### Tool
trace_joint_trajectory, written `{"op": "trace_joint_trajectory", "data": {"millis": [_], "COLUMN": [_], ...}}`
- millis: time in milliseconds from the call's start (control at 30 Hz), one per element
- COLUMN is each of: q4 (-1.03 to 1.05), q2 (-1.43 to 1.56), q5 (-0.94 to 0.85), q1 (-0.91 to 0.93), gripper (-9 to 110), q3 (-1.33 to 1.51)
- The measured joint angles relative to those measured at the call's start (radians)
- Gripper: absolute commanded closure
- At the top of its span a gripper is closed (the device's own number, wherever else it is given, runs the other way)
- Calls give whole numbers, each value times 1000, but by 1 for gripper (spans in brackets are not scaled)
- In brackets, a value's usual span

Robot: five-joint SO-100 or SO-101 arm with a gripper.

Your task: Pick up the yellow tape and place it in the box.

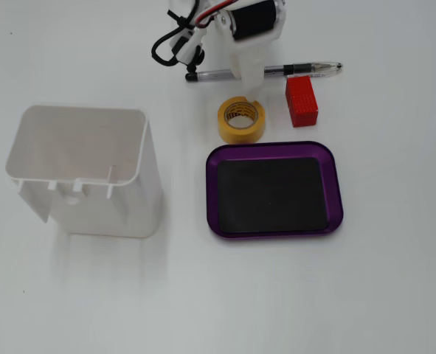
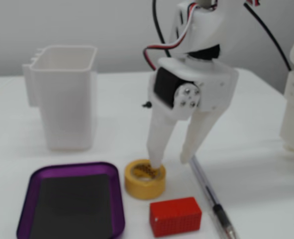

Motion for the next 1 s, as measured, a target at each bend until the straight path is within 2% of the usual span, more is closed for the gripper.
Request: {"op": "trace_joint_trajectory", "data": {"millis": [367, 600, 1000], "q4": [-101, -132, -29], "q2": [-135, -193, -97], "q5": [0, 0, 0], "q1": [5, 5, -5], "gripper": [89, 102, 102], "q3": [0, -2, -18]}}
